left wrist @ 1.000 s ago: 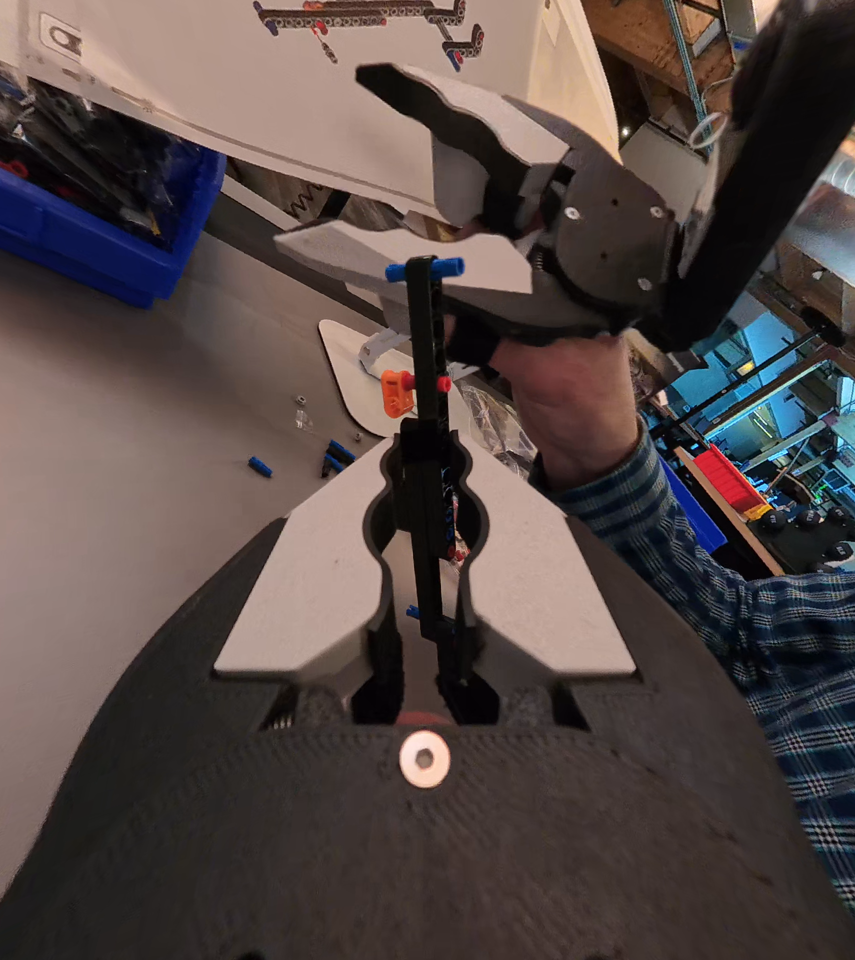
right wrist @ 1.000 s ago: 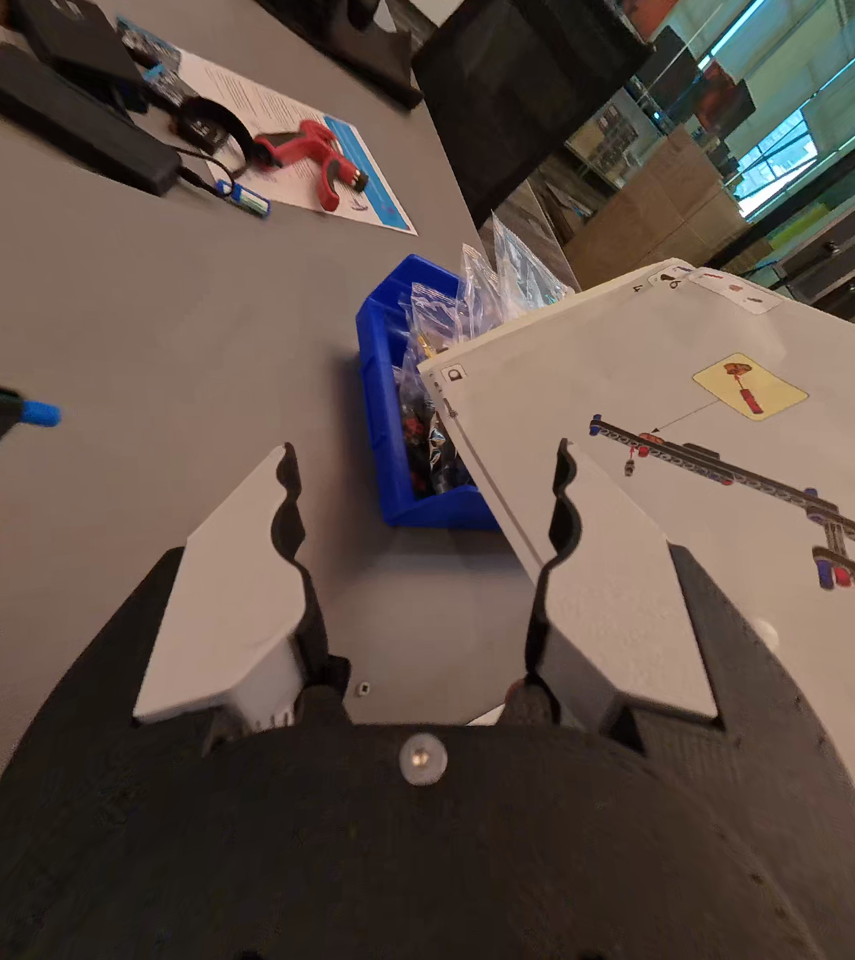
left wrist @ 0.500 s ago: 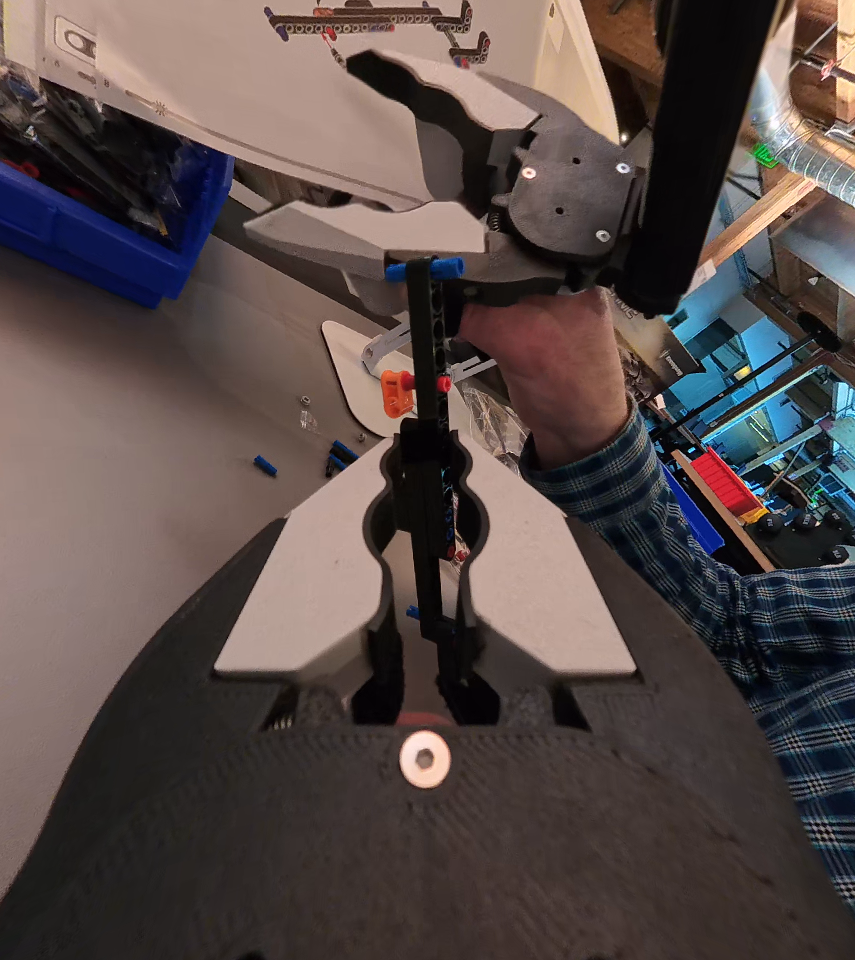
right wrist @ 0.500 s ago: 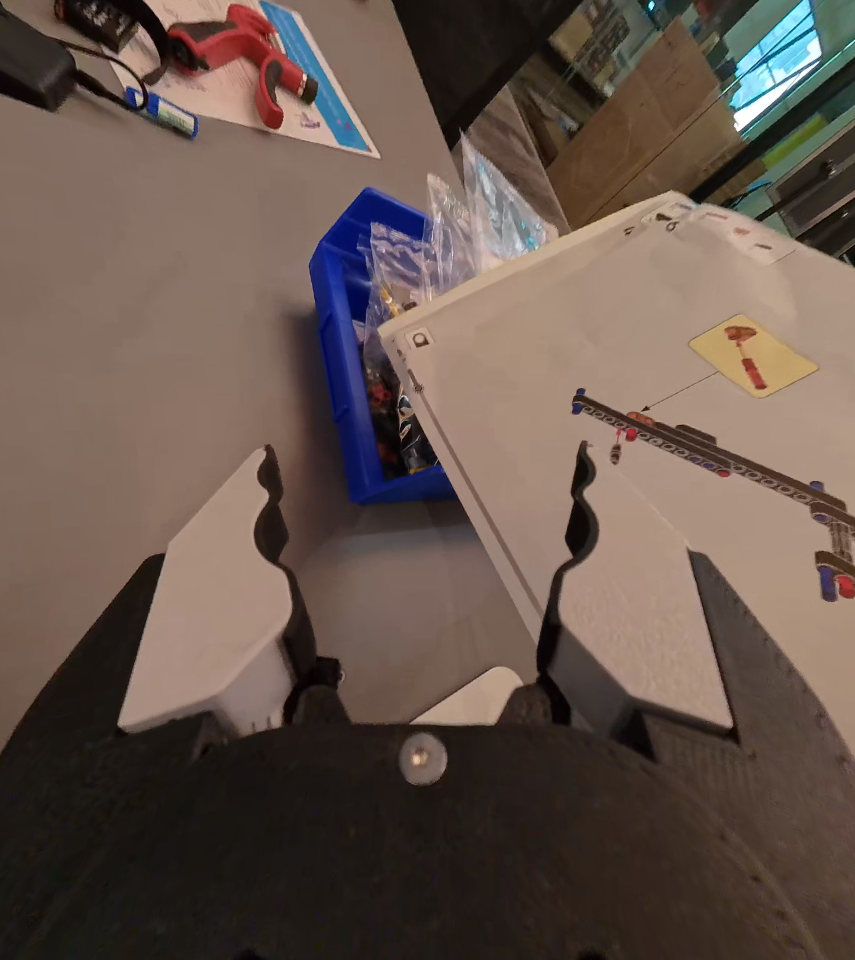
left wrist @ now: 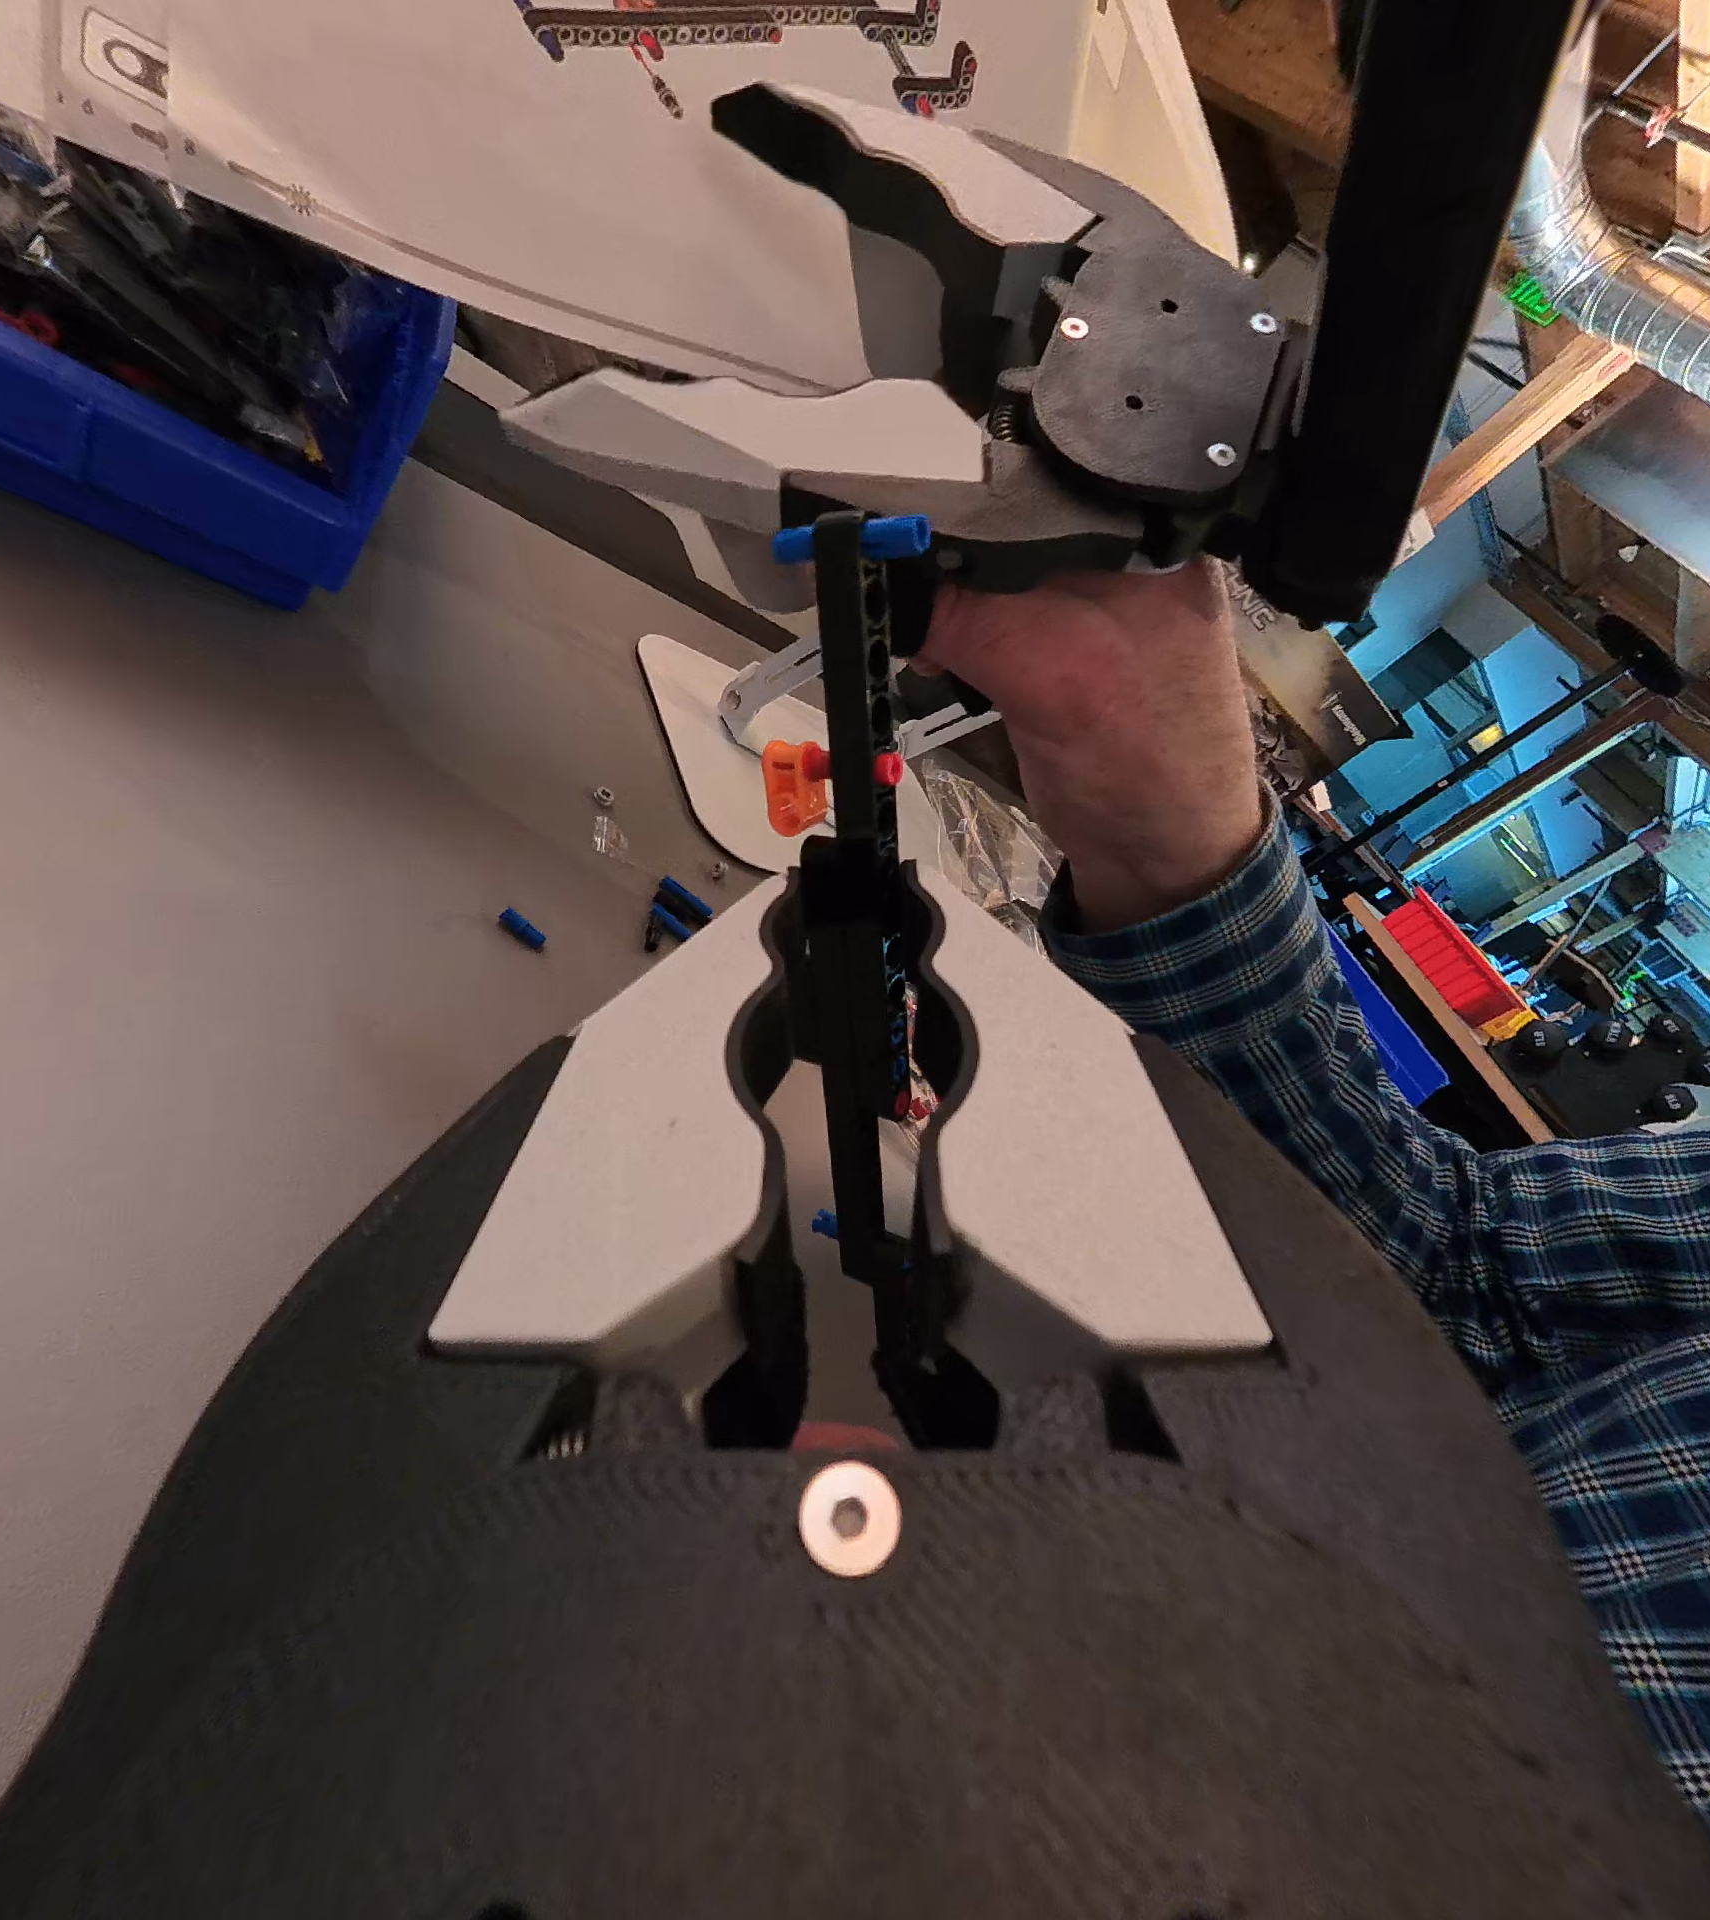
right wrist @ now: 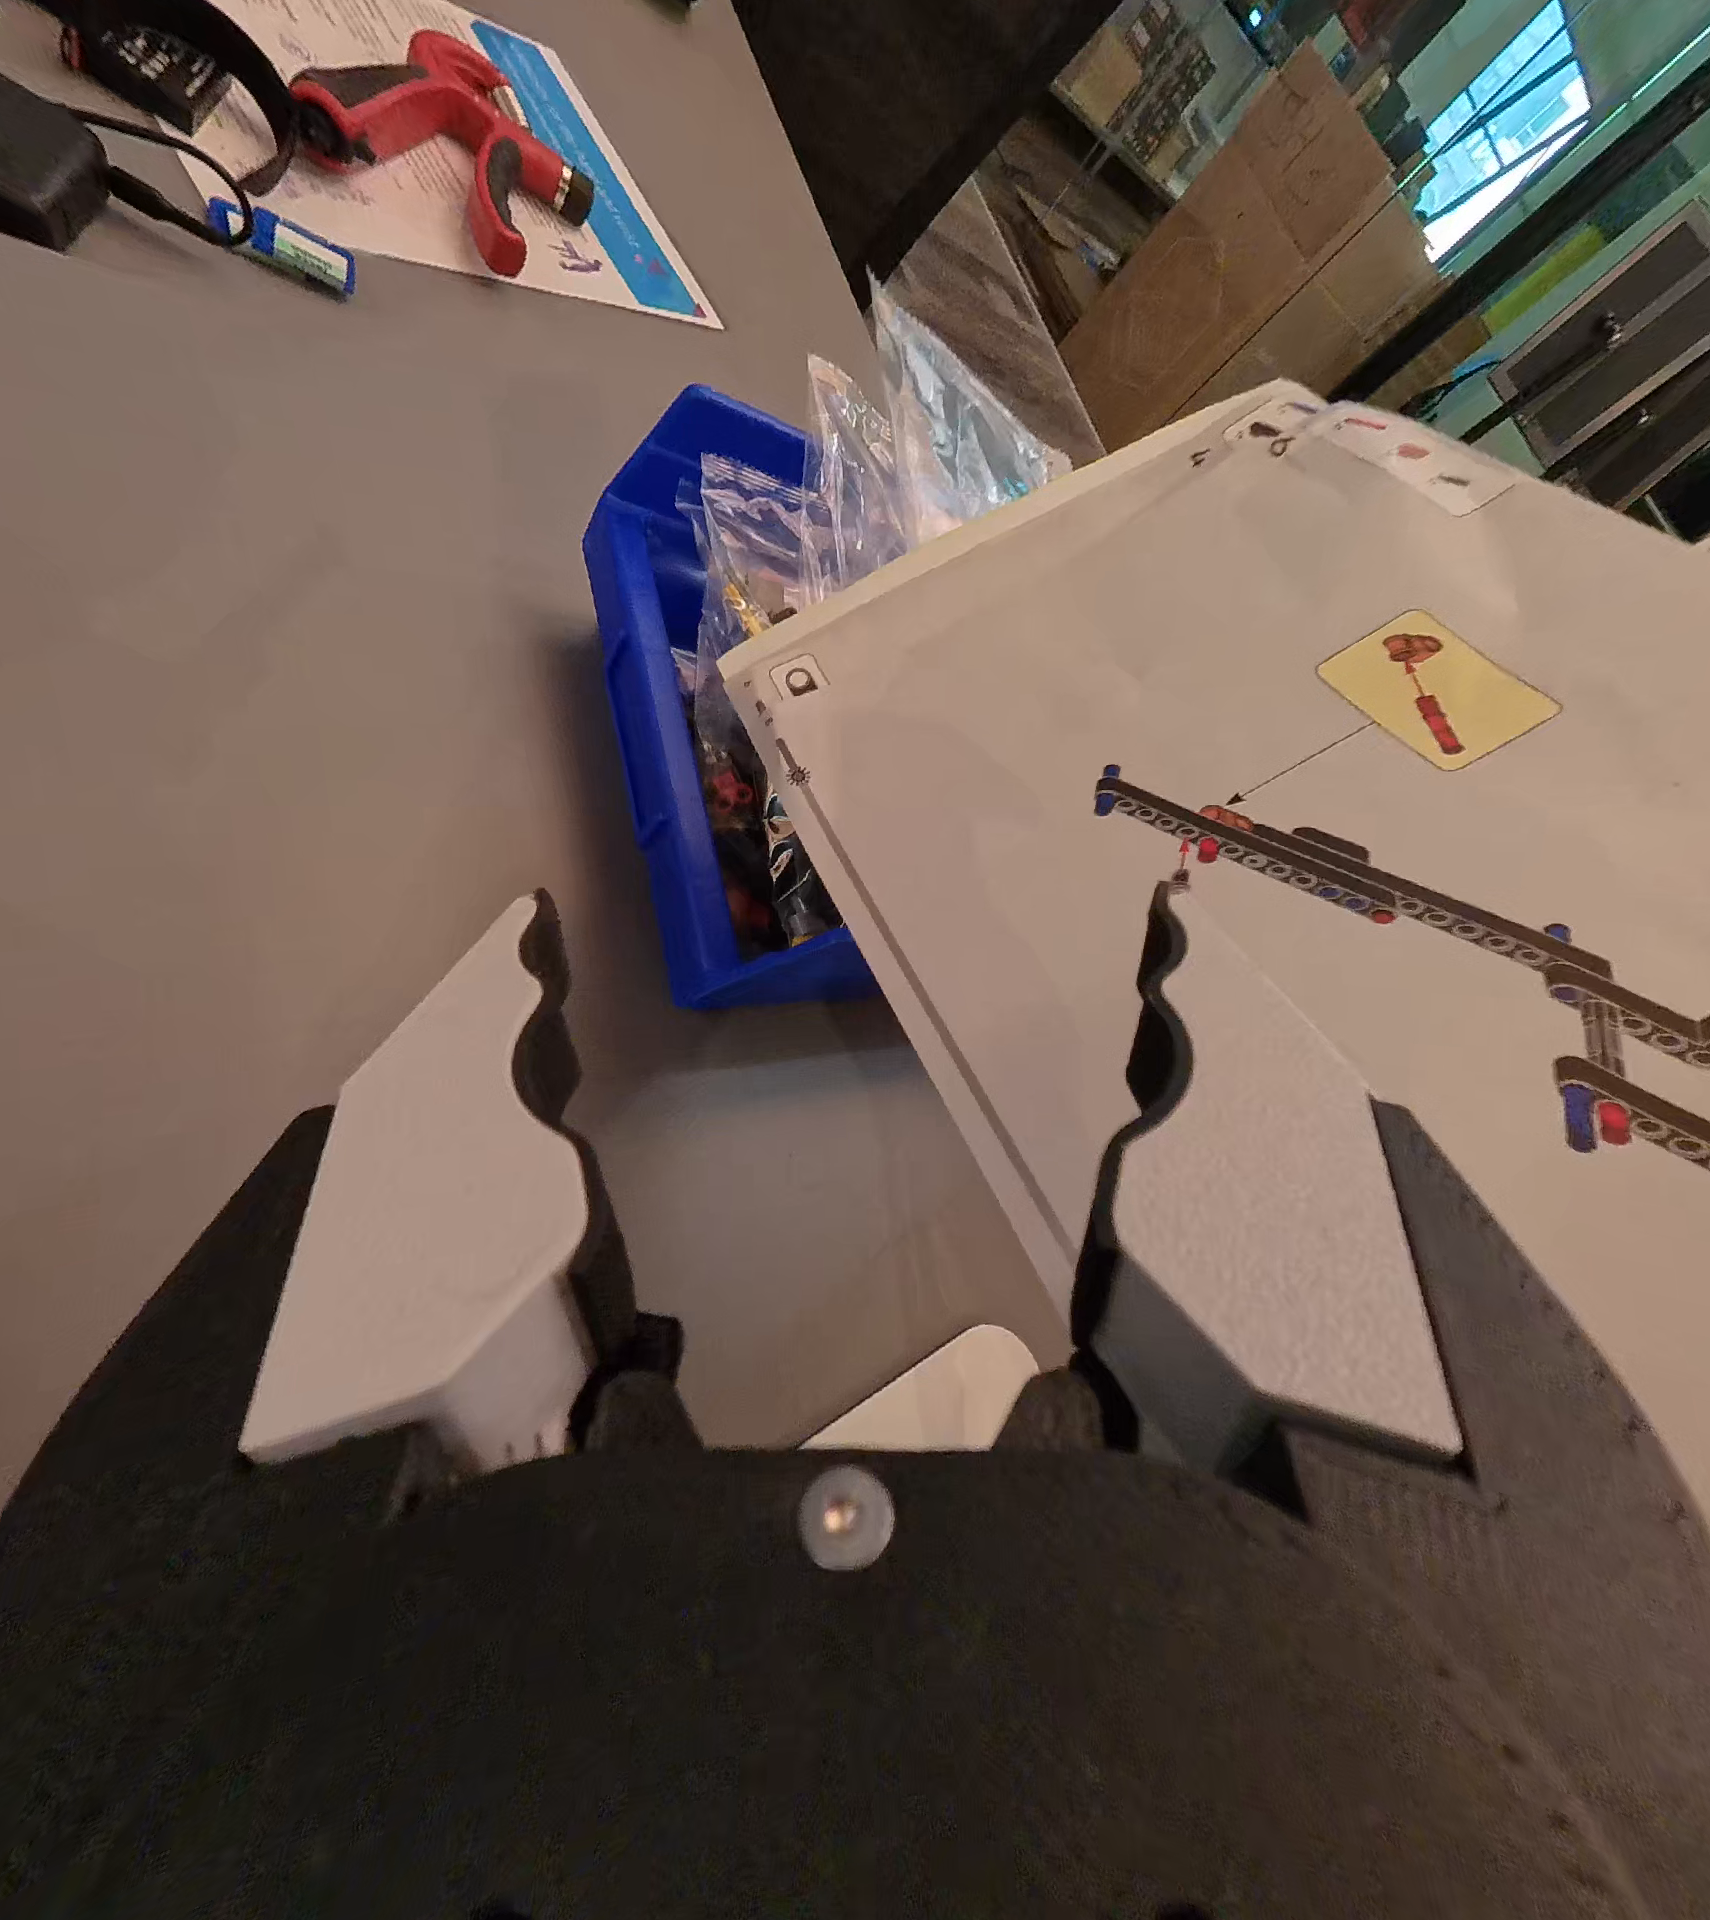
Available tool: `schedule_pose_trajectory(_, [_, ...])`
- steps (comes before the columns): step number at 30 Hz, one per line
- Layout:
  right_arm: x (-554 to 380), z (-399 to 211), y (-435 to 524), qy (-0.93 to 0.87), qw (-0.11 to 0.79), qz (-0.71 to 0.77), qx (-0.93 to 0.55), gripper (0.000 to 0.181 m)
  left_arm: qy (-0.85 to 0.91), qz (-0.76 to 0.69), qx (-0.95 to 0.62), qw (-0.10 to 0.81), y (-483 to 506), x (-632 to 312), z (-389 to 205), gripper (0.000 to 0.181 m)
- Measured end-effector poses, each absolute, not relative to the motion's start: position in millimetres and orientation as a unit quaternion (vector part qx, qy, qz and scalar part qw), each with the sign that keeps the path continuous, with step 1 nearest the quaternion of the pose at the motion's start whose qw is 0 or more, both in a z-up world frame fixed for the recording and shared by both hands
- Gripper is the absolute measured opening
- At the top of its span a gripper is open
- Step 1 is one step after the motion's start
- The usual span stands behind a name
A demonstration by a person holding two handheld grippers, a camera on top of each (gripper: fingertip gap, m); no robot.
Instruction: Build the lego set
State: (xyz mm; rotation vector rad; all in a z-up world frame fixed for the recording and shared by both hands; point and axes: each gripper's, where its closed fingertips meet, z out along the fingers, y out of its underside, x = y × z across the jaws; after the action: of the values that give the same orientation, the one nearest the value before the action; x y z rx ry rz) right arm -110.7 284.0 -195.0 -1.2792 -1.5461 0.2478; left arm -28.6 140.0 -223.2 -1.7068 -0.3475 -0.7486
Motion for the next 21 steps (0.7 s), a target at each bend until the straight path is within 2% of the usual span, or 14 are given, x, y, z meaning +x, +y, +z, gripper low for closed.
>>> schedule_pose_trajectory(18, [-102, -187, 290, -0.637, 0.531, 0.111, -0.547, 0.105, -0.149, -0.321, -0.731, 0.584, 140, -28, -222, 0.015])
schedule_pose_trajectory(21, [-98, -181, 272, -0.638, 0.522, 0.166, -0.542, 0.098, -0.149, -0.321, -0.73, 0.585, 140, -29, -222, 0.015])
